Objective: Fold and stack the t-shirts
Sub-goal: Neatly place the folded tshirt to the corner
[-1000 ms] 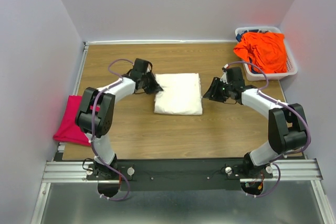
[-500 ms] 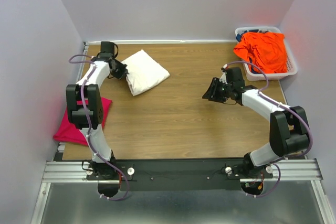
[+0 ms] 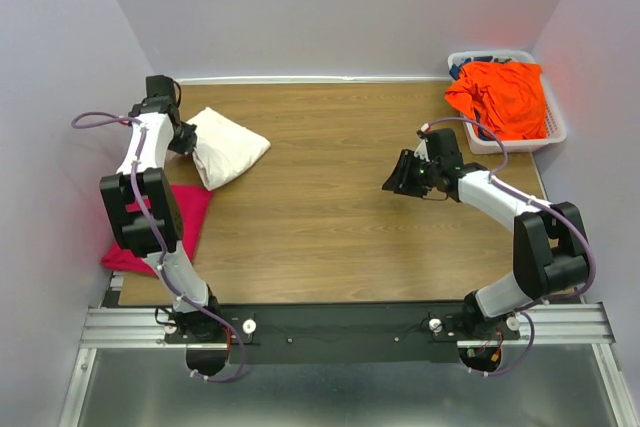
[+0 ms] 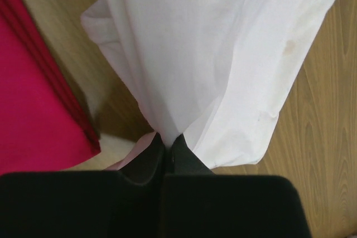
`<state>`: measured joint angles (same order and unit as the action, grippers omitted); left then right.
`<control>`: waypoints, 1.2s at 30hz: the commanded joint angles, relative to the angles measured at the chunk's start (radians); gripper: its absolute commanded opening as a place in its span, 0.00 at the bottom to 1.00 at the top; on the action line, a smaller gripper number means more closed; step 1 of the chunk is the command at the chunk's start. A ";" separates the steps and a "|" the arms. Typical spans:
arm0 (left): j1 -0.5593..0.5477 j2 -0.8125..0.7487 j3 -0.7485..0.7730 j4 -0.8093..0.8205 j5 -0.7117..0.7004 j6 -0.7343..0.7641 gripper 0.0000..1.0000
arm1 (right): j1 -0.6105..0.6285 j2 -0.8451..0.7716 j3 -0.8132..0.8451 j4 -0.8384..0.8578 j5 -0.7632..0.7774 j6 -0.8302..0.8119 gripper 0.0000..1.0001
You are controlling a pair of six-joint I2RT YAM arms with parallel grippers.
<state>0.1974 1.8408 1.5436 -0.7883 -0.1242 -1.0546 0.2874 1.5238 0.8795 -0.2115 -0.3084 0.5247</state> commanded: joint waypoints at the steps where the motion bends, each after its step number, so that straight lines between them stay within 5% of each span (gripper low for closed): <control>1: 0.022 -0.078 0.038 -0.106 -0.113 0.021 0.00 | 0.015 -0.014 0.018 -0.017 -0.023 0.012 0.49; 21: 0.082 -0.248 0.075 -0.278 -0.250 0.094 0.00 | 0.055 -0.066 -0.001 -0.017 -0.011 0.029 0.49; 36: 0.103 -0.311 0.085 -0.203 -0.187 0.248 0.00 | 0.065 -0.106 -0.014 -0.019 0.009 0.043 0.49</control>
<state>0.2932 1.6001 1.6264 -1.0515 -0.3153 -0.8585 0.3416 1.4448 0.8795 -0.2146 -0.3077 0.5537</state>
